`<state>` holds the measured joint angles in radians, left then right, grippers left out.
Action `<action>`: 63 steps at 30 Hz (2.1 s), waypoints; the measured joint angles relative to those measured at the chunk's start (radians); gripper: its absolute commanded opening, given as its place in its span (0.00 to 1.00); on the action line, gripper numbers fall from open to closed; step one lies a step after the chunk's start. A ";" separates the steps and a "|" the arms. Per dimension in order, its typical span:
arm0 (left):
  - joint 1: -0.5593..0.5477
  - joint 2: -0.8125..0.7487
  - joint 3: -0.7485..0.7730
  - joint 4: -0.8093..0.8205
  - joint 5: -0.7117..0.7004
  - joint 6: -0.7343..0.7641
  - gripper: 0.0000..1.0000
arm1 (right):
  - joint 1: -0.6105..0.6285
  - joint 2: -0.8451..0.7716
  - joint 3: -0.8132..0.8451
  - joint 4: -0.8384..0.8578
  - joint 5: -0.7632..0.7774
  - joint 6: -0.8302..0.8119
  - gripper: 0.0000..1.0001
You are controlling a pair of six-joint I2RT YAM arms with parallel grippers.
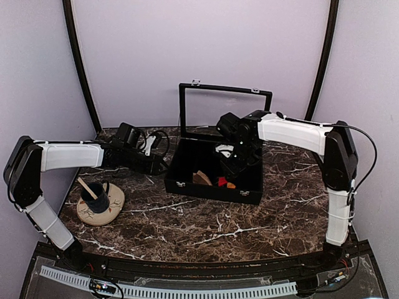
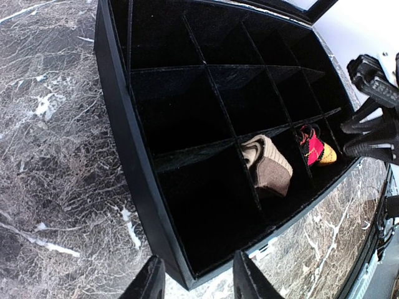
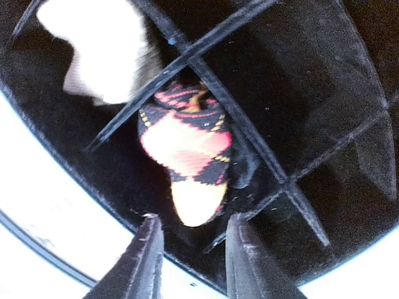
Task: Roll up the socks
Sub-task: Place the sock in the storage box, then adjust the sock in the storage box, then reset both arms
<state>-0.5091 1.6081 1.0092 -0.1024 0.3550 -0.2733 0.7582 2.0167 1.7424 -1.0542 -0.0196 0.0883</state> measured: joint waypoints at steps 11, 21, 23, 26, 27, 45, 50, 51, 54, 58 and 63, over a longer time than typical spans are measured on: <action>0.000 0.023 0.000 0.000 0.002 0.000 0.40 | -0.005 0.011 -0.009 0.050 -0.011 -0.002 0.06; 0.000 0.034 0.002 0.001 0.003 0.001 0.40 | -0.008 0.109 -0.048 0.104 -0.041 -0.002 0.06; 0.000 0.034 0.003 0.001 0.003 0.001 0.40 | -0.011 0.111 -0.055 0.113 -0.048 -0.002 0.06; 0.000 0.034 0.003 0.001 0.003 0.001 0.40 | -0.014 0.111 -0.055 0.116 -0.051 -0.002 0.09; 0.000 0.034 0.004 0.002 0.003 0.001 0.40 | -0.014 0.111 -0.054 0.116 -0.051 -0.002 0.11; -0.002 -0.228 0.004 0.036 -0.193 -0.034 0.40 | -0.014 -0.296 -0.092 0.270 0.231 0.036 0.61; -0.002 -0.420 -0.080 0.076 -0.365 -0.048 0.41 | -0.025 -0.528 -0.349 0.424 0.427 0.098 0.73; -0.002 -0.443 -0.095 0.079 -0.392 -0.050 0.41 | -0.031 -0.569 -0.403 0.452 0.468 0.112 0.77; -0.002 -0.500 -0.142 0.079 -0.472 -0.052 0.41 | -0.056 -0.705 -0.586 0.543 0.602 0.160 0.87; -0.002 -0.525 -0.180 0.052 -0.549 -0.055 0.41 | -0.079 -0.820 -0.737 0.584 0.752 0.247 0.95; -0.002 -0.554 -0.224 0.038 -0.647 -0.060 0.45 | -0.084 -0.855 -0.808 0.579 0.912 0.372 1.00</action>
<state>-0.5106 1.0542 0.7856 -0.0643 -0.2924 -0.3332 0.6743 1.1614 0.9340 -0.4747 0.8921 0.4606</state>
